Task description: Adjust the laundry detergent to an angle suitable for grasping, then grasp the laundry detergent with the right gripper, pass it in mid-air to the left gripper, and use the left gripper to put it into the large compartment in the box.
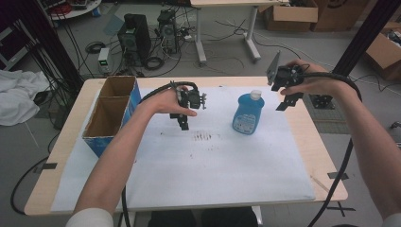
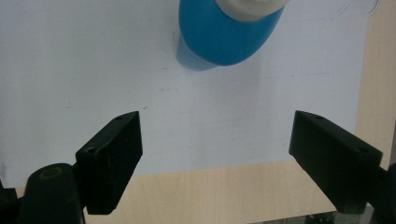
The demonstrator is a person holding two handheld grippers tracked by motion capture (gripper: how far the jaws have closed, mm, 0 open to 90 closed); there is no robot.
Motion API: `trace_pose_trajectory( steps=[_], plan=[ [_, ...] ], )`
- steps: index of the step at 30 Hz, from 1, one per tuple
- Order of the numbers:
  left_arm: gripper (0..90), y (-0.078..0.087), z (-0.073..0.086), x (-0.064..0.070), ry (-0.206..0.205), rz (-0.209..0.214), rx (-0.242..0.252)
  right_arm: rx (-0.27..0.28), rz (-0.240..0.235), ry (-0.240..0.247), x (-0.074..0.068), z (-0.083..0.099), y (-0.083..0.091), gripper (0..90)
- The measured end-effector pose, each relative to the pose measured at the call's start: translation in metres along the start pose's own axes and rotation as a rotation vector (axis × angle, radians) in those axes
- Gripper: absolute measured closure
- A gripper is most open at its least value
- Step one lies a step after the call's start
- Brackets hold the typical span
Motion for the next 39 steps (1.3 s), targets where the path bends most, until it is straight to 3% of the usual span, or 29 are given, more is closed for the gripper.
trace_pose_trajectory(
  steps=[14,39],
  plan=[
    [18.0,0.0054,0.0004,0.0025,-0.001,-0.008,-0.004,0.000,0.005,0.007,-0.0047,-0.0030,0.0024,17.1],
    [18.0,0.0061,-0.0032,0.0042,-0.005,-0.005,-0.009,0.002,0.011,-0.002,-0.0006,-0.0011,0.0017,17.1]
  ],
)
Point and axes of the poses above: each handheld gripper's, and its own axes: y roughly backward along the jaws, z roughly out of its underside, x roughly to its right, the point moved 9 cm from there along -y, roughly forward along the jaws, and after that the axes turned 5 degrees about -y, right-handed, at the moved point
